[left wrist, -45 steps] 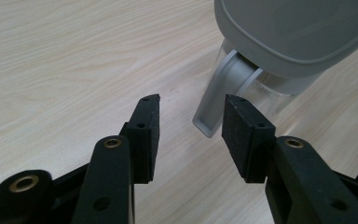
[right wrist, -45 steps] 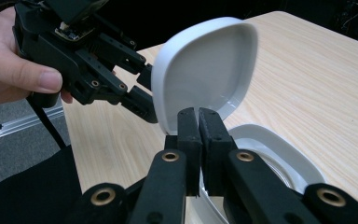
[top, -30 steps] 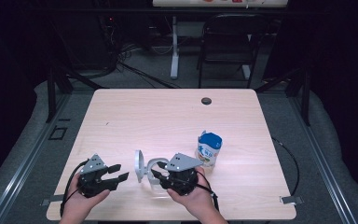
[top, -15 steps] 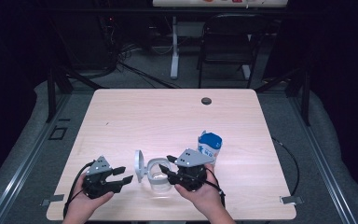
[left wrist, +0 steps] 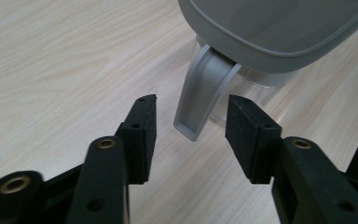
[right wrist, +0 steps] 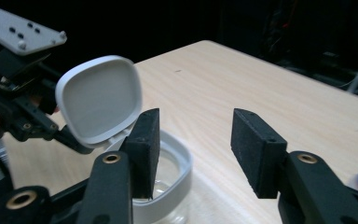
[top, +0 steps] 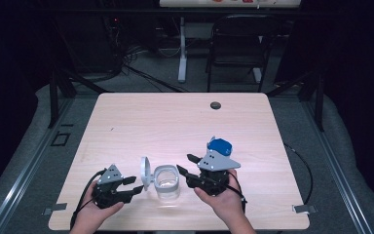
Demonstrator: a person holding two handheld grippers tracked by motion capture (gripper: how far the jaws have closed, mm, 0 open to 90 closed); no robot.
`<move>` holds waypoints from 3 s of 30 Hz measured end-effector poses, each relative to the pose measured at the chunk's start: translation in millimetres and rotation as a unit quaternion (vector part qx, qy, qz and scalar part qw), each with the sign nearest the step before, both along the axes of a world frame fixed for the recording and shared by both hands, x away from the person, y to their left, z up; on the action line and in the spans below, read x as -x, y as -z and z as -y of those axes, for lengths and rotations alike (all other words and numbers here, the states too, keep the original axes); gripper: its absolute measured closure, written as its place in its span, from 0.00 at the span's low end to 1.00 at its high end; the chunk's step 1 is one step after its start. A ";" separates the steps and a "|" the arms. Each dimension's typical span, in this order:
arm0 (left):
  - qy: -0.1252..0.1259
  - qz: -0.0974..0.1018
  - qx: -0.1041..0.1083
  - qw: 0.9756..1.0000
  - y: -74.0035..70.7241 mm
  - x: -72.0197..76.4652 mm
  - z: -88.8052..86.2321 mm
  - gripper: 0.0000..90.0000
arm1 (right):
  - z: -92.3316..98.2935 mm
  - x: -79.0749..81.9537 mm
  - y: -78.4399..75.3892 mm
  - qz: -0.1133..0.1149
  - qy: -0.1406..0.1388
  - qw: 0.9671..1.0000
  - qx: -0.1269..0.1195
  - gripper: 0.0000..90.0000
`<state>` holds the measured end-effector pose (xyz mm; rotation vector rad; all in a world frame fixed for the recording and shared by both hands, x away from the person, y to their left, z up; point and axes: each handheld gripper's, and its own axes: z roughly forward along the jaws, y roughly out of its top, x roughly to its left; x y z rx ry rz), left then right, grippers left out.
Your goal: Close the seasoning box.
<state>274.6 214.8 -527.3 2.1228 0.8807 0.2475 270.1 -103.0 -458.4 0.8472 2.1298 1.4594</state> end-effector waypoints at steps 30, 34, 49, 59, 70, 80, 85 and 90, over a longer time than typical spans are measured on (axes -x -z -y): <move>-0.004 -0.002 0.003 1.000 2.0 -10.0 5.8 0.70 | 78.8 9.4 -31.4 0.027 0.124 0.991 -0.032 0.54; 0.006 0.001 0.007 1.000 -1.2 -9.9 3.2 0.68 | 87.7 6.4 -28.4 0.024 0.141 0.989 -0.031 0.53; -0.004 0.023 0.023 0.999 -14.7 -10.9 -14.4 0.64 | 101.2 -11.4 2.9 -0.009 0.155 0.988 -0.024 0.51; -0.014 0.026 0.029 0.999 -14.1 -13.0 -20.9 0.60 | 99.0 -19.1 24.4 -0.029 0.136 0.990 -0.023 0.49; -0.021 0.026 0.030 0.999 -12.9 -13.9 -22.7 0.60 | 89.9 -27.3 58.0 -0.041 0.136 0.990 0.017 0.49; -0.021 0.025 0.031 0.999 -12.1 -14.3 -22.4 0.60 | 86.3 -30.3 71.2 -0.044 0.141 0.989 0.019 0.48; -0.021 0.024 0.028 0.999 -11.6 -14.5 -22.3 0.60 | 85.2 -33.1 77.9 -0.048 0.143 0.988 0.021 0.47; -0.021 0.021 0.031 0.999 -11.0 -14.6 -22.8 0.60 | 82.7 -35.5 83.4 -0.048 0.142 0.988 0.034 0.45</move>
